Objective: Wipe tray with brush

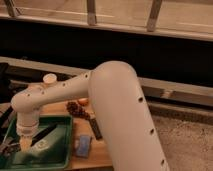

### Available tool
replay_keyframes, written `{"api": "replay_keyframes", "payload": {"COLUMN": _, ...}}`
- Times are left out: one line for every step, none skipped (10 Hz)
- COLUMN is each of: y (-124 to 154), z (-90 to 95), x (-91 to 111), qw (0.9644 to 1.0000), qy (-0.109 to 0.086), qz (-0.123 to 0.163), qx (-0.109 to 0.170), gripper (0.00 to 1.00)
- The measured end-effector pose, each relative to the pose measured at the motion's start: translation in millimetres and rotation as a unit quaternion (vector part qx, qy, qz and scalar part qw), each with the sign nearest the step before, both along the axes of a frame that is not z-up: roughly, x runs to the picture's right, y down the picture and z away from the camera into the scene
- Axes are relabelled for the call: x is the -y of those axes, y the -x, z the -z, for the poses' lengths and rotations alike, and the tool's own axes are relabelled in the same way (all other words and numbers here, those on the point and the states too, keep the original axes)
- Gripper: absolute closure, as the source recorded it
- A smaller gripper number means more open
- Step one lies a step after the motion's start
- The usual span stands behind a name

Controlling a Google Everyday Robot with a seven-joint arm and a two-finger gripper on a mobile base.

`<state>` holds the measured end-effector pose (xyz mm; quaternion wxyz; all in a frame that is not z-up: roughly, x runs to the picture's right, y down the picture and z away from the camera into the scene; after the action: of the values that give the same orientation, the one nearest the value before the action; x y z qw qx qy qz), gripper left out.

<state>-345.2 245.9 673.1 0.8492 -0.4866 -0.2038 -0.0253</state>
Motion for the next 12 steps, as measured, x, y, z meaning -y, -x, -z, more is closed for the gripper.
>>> {"api": "replay_keyframes", "payload": {"y": -17.2, "z": -6.2, "x": 2.4, "qw": 0.9998, "qy": 0.005, "qz": -0.006, "qx": -0.019, "gripper": 0.82}}
{"api": "replay_keyframes", "payload": {"y": -30.9, "z": -13.5, "x": 8.7, "qw": 0.9994, "qy": 0.005, "qz": -0.011, "qx": -0.033, "gripper": 0.82}}
{"api": "replay_keyframes", "payload": {"y": -45.3, "z": -23.4, "x": 20.4, "qw": 0.9986, "qy": 0.004, "qz": -0.020, "qx": -0.048, "gripper": 0.82}}
{"api": "replay_keyframes", "payload": {"y": -63.7, "z": -37.3, "x": 41.1, "qw": 0.9976, "qy": -0.004, "qz": -0.028, "qx": -0.063, "gripper": 0.82}}
{"api": "replay_keyframes", "payload": {"y": -69.5, "z": -44.1, "x": 56.6, "qw": 0.9972, "qy": -0.012, "qz": -0.031, "qx": -0.067, "gripper": 0.82}}
{"api": "replay_keyframes", "payload": {"y": -71.6, "z": -51.9, "x": 73.3, "qw": 0.9971, "qy": -0.021, "qz": -0.032, "qx": -0.066, "gripper": 0.82}}
{"api": "replay_keyframes", "payload": {"y": -68.4, "z": -59.4, "x": 88.3, "qw": 0.9972, "qy": -0.030, "qz": -0.033, "qx": -0.060, "gripper": 0.82}}
{"api": "replay_keyframes", "payload": {"y": -63.7, "z": -64.2, "x": 97.5, "qw": 0.9975, "qy": -0.035, "qz": -0.031, "qx": -0.053, "gripper": 0.82}}
{"api": "replay_keyframes", "payload": {"y": -57.2, "z": -66.8, "x": 102.9, "qw": 0.9980, "qy": -0.039, "qz": -0.028, "qx": -0.042, "gripper": 0.82}}
{"api": "replay_keyframes", "payload": {"y": -50.4, "z": -66.7, "x": 103.4, "qw": 0.9984, "qy": -0.039, "qz": -0.026, "qx": -0.031, "gripper": 0.82}}
{"api": "replay_keyframes", "payload": {"y": -41.5, "z": -63.1, "x": 98.6, "qw": 0.9989, "qy": -0.037, "qz": -0.024, "qx": -0.018, "gripper": 0.82}}
{"api": "replay_keyframes", "payload": {"y": -34.9, "z": -58.5, "x": 92.2, "qw": 0.9991, "qy": -0.034, "qz": -0.023, "qx": -0.010, "gripper": 0.82}}
